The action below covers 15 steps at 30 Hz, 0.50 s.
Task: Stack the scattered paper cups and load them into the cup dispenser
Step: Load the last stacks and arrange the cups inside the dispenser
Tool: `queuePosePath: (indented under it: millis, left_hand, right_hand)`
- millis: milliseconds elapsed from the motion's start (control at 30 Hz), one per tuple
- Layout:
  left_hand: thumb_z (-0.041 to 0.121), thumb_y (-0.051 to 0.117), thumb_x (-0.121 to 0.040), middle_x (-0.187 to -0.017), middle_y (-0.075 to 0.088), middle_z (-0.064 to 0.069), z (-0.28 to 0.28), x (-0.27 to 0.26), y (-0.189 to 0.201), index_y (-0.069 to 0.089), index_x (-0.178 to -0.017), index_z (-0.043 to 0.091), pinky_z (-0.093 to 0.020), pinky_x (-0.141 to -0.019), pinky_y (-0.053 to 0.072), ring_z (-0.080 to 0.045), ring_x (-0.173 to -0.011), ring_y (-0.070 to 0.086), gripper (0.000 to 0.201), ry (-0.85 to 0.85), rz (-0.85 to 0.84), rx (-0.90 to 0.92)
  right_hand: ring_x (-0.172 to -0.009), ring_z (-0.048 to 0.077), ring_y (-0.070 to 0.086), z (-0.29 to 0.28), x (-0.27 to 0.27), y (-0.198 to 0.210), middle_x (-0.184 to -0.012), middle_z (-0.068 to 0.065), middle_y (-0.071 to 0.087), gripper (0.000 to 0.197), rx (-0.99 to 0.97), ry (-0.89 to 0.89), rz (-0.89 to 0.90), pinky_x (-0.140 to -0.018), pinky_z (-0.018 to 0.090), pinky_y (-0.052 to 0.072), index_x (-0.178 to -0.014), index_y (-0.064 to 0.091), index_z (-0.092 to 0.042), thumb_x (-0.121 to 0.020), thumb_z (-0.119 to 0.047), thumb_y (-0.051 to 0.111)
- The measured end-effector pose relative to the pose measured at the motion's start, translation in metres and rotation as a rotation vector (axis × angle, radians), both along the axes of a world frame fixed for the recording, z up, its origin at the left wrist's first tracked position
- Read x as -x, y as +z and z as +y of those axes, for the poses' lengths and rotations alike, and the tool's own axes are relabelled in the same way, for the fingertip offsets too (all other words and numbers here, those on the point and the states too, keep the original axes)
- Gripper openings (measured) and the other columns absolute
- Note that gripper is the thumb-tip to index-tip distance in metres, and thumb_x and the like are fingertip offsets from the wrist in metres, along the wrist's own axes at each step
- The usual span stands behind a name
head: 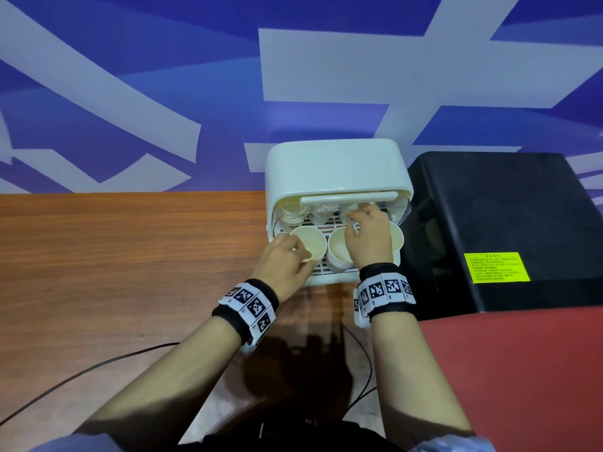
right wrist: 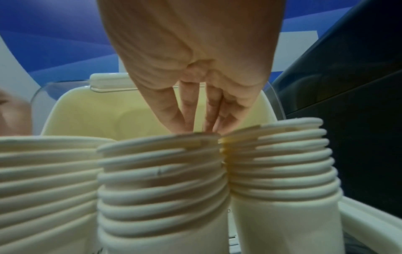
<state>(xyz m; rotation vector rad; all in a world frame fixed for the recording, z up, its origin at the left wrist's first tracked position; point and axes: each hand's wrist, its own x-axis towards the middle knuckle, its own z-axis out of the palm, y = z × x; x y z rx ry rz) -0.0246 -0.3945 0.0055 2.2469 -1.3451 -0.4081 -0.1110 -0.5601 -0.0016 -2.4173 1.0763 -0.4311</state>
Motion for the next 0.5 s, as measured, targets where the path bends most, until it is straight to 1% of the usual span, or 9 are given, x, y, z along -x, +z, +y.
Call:
queuePosePath:
  millis: [67, 133, 167, 233, 300, 400, 433, 500]
  left_hand:
    - [0.022, 0.071, -0.073, -0.083, 0.064, -0.009, 0.001, 0.001, 0.0, 0.073, -0.082, 0.006, -0.04, -0.078, 0.051, -0.033, -0.087, 0.058, 0.019, -0.05, -0.024, -0.085]
    - [0.013, 0.076, -0.066, -0.079, 0.064, -0.01, 0.001, 0.002, -0.001, 0.072, -0.078, 0.005, -0.043, -0.071, 0.054, -0.035, -0.08, 0.06, 0.015, -0.1, -0.079, -0.138]
    - [0.011, 0.074, -0.069, -0.08, 0.064, -0.011, 0.0, 0.002, 0.0, 0.072, -0.081, 0.005, -0.043, -0.071, 0.053, -0.036, -0.081, 0.06, 0.014, -0.104, -0.101, -0.145]
    - [0.015, 0.062, -0.083, -0.092, 0.063, -0.012, -0.004, 0.002, 0.0, 0.069, -0.094, 0.005, -0.04, -0.079, 0.046, -0.034, -0.093, 0.055, 0.017, -0.096, -0.123, -0.179]
    - [0.019, 0.054, -0.089, -0.098, 0.06, -0.011, -0.007, -0.001, 0.001, 0.066, -0.101, 0.006, -0.038, -0.084, 0.042, -0.032, -0.099, 0.052, 0.022, -0.085, -0.127, -0.226]
    - [0.017, 0.055, -0.088, -0.096, 0.061, -0.011, -0.01, -0.006, 0.0, 0.067, -0.099, 0.005, -0.039, -0.083, 0.044, -0.032, -0.097, 0.053, 0.021, -0.064, -0.11, -0.228]
    - [0.016, 0.057, -0.087, -0.093, 0.061, -0.012, -0.012, -0.008, 0.0, 0.068, -0.097, 0.004, -0.04, -0.082, 0.045, -0.033, -0.096, 0.053, 0.019, -0.055, -0.1, -0.219]
    - [0.013, 0.06, -0.084, -0.087, 0.061, -0.013, -0.013, -0.01, 0.0, 0.069, -0.091, 0.003, -0.04, -0.078, 0.048, -0.034, -0.091, 0.055, 0.015, -0.041, -0.095, -0.204]
  right_hand:
    - [-0.118, 0.033, 0.046, 0.004, 0.006, 0.003, -0.12, 0.015, 0.057, 0.032, -0.014, -0.017, 0.081, -0.104, 0.037, 0.035, -0.115, 0.067, -0.005, -0.085, -0.004, 0.06]
    - [-0.119, 0.032, 0.043, 0.007, 0.008, 0.004, -0.123, 0.015, 0.054, 0.034, 0.0, -0.019, 0.214, -0.102, 0.037, 0.035, -0.121, 0.064, -0.007, -0.088, -0.008, 0.058]
    - [-0.12, 0.032, 0.042, 0.007, 0.008, 0.004, -0.123, 0.015, 0.055, 0.034, 0.008, -0.01, 0.259, -0.101, 0.037, 0.036, -0.122, 0.063, -0.009, -0.089, -0.009, 0.056]
    - [-0.123, 0.033, 0.041, 0.008, 0.006, 0.005, -0.121, 0.014, 0.059, 0.031, 0.014, -0.006, 0.298, -0.101, 0.037, 0.037, -0.121, 0.063, -0.01, -0.092, -0.009, 0.053]
    - [-0.123, 0.033, 0.043, 0.006, 0.003, 0.006, -0.115, 0.014, 0.064, 0.026, 0.018, -0.018, 0.299, -0.099, 0.037, 0.038, -0.114, 0.066, -0.008, -0.094, -0.008, 0.05]
    - [-0.115, 0.032, 0.046, 0.004, -0.004, 0.011, -0.103, 0.016, 0.068, 0.025, -0.001, -0.068, 0.245, -0.089, 0.036, 0.04, -0.101, 0.07, -0.006, -0.091, -0.002, 0.048]
    - [-0.114, 0.032, 0.047, 0.004, -0.006, 0.011, -0.102, 0.016, 0.068, 0.026, -0.007, -0.085, 0.231, -0.088, 0.036, 0.041, -0.101, 0.071, -0.005, -0.09, -0.001, 0.047]
    - [-0.114, 0.032, 0.047, 0.003, -0.011, 0.013, -0.103, 0.017, 0.068, 0.026, -0.011, -0.104, 0.238, -0.089, 0.035, 0.04, -0.103, 0.071, -0.005, -0.092, -0.003, 0.047]
